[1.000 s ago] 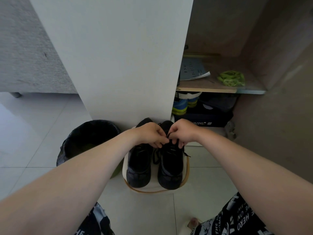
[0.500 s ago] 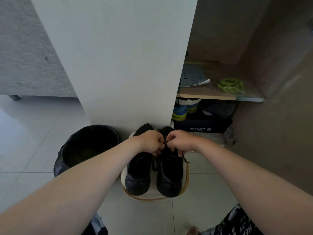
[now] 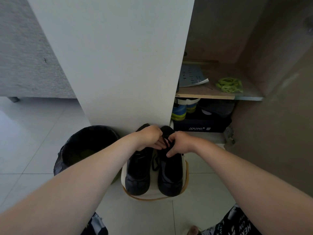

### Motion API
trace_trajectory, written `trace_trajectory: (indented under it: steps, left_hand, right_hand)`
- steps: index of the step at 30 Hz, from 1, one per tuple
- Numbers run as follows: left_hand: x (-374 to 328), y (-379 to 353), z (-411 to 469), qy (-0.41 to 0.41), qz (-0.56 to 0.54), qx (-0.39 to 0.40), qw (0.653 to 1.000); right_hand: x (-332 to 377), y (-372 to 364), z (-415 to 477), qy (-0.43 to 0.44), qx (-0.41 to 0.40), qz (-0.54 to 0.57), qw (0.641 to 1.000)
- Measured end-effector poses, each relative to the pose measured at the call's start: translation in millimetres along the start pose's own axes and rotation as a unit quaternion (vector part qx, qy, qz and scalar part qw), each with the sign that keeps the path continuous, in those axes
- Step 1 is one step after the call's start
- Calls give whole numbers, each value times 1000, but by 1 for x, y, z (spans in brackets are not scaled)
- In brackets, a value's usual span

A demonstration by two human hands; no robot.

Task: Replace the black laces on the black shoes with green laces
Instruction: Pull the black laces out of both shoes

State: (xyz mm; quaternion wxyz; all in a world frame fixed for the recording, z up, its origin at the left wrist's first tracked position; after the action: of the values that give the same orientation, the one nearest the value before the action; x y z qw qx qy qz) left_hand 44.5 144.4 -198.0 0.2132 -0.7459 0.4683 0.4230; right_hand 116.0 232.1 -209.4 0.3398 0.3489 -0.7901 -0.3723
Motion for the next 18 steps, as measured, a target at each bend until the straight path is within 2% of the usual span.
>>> trace_trajectory:
  steps: [2, 5, 7, 10, 13, 15, 18]
  left_hand:
    - [-1, -3, 0, 2, -4, -13, 1000]
    - [-19, 9, 4, -62, 166, -71, 982]
    - [-29, 10, 4, -88, 204, -93, 971]
    - [-24, 6, 8, -73, 57, -67, 993]
    - [-23, 1, 8, -67, -94, -19, 993]
    - [-26, 4, 7, -69, -129, -19, 989]
    - [-26, 17, 4, -57, -124, -59, 989]
  right_hand:
    - [0, 2, -1, 5, 0, 12, 1000]
    - [2, 1, 0, 12, 8, 17, 1000]
    - [3, 1, 0, 11, 7, 17, 1000]
    - [4, 6, 1, 10, -34, 9, 999]
    - [10, 22, -4, 1, -125, -23, 992]
    - [15, 31, -8, -11, -150, -105, 983]
    - [19, 29, -9, -20, -103, -194, 975]
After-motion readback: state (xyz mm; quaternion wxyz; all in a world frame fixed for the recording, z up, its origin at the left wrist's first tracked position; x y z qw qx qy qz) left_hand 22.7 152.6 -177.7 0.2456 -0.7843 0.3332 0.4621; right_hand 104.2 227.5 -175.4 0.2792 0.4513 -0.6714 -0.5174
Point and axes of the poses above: each hand's wrist, its own z-axis towards the middle knuckle, its own y-axis out of the back of the hand, x = y × z, the point moved 9 cm from there along z, towards the middle knuckle, and after that the axes turned 12 degrees about -z, right-handed, at the moved point
